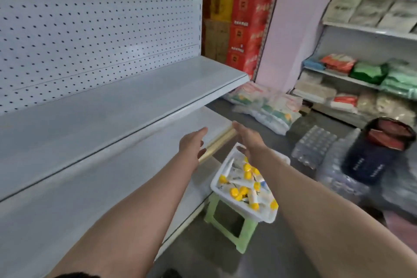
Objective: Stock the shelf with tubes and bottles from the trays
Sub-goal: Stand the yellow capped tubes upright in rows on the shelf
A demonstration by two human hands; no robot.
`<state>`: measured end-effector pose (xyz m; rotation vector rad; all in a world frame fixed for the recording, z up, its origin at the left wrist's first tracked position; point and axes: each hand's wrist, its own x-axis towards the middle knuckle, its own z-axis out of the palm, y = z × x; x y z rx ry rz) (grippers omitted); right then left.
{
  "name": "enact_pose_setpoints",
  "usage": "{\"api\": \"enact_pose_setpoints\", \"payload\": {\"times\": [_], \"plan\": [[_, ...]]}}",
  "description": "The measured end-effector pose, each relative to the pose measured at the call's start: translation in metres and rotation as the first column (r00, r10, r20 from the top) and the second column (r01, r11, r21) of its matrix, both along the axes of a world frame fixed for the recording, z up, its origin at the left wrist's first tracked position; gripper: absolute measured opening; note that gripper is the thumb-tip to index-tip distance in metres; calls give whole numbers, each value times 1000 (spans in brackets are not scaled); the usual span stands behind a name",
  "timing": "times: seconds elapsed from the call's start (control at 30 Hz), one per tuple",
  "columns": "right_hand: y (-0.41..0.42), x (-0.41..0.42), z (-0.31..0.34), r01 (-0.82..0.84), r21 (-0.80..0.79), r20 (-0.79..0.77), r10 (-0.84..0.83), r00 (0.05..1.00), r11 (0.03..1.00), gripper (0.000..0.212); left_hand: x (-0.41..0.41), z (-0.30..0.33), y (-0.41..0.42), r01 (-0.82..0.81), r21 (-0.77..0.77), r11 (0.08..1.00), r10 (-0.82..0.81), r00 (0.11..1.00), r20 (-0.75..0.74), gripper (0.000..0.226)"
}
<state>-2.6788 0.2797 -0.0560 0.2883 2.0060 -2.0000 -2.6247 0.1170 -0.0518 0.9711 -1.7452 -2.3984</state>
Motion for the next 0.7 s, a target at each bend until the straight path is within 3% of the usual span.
{"api": "enact_pose_setpoints", "payload": {"times": [0.1, 0.27, 0.4, 0.53, 0.7], "plan": [[39, -8, -19, 103, 18, 66, -104, 992, 995, 61, -18, -15, 27, 70, -15, 997, -69, 995, 75, 28], [78, -22, -52, 249, 52, 175, -254, 951, 967, 40, -49, -55, 61, 206, 0, 979, -203, 964, 170, 34], [87, -42, -89, 288, 101, 268, -305, 914, 952, 49, -78, -99, 76, 292, 32, 956, -290, 920, 263, 34], [90, -64, -119, 310, 152, 384, -345, 856, 938, 41, -112, -139, 81, 336, 31, 941, -324, 875, 359, 45], [90, -97, -163, 285, 233, 466, -364, 806, 930, 43, -151, -173, 79, 399, 106, 911, -404, 808, 428, 21]]}}
